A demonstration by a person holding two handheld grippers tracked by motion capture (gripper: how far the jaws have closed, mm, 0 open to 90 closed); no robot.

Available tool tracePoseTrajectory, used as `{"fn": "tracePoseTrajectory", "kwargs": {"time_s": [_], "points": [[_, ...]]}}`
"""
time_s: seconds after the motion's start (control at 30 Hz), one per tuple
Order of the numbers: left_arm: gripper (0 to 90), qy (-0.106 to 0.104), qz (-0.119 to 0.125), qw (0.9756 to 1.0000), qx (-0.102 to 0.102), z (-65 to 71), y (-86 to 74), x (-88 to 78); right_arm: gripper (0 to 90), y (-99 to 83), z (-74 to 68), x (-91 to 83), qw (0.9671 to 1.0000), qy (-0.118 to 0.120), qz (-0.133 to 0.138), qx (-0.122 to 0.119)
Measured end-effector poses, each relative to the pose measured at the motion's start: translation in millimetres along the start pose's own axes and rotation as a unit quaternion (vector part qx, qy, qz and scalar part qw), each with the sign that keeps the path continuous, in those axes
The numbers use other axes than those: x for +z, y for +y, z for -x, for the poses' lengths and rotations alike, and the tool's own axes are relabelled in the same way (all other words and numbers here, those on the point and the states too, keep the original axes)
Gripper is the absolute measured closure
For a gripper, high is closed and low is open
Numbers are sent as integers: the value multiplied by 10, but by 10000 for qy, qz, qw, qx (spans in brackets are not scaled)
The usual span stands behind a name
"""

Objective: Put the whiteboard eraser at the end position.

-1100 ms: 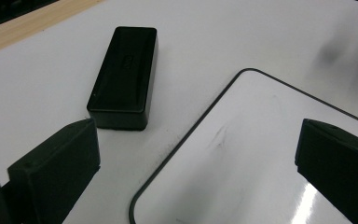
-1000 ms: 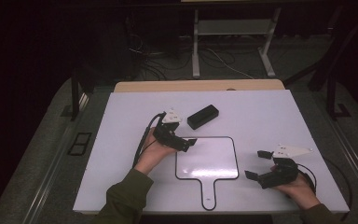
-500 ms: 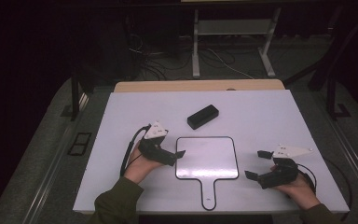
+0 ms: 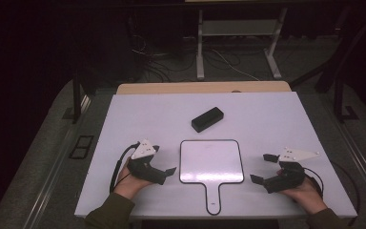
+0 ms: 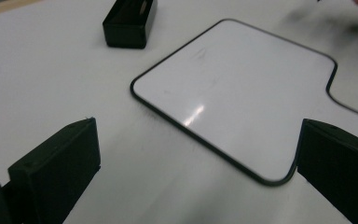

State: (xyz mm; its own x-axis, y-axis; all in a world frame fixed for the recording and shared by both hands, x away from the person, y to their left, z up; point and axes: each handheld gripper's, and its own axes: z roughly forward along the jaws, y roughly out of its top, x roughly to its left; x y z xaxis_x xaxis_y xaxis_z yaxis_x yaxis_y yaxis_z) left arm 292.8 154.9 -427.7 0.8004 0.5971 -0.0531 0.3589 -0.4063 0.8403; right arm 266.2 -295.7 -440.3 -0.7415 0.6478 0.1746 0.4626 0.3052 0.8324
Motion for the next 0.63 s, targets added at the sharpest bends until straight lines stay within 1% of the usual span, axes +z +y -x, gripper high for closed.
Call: {"fn": "tracePoseTrajectory", "kwargs": {"time_s": [0.1, 0.3, 0.4, 0.5, 0.63], "points": [[0, -29, 64, 9999, -89, 5, -65, -45, 0, -1, 0, 0, 10000, -8, 2, -2], [0, -38, 55, 9997, -230, 46, -188, -140, 0, -6, 1, 3, 10000, -24, -21, -14], [0, -31, 6, 9998, -219, 51, -227, -148, 0, -9, 4, 9, 10000, -39, -39, 0], [0, -24, 37, 9997, -255, 37, -226, -147, 0, -11, 5, 9, 10000, -47, -50, -10], [0, -40, -8, 9997, -234, 40, -226, -142, 0, -16, 8, 13, 10000, -53, -64, -24]]}}
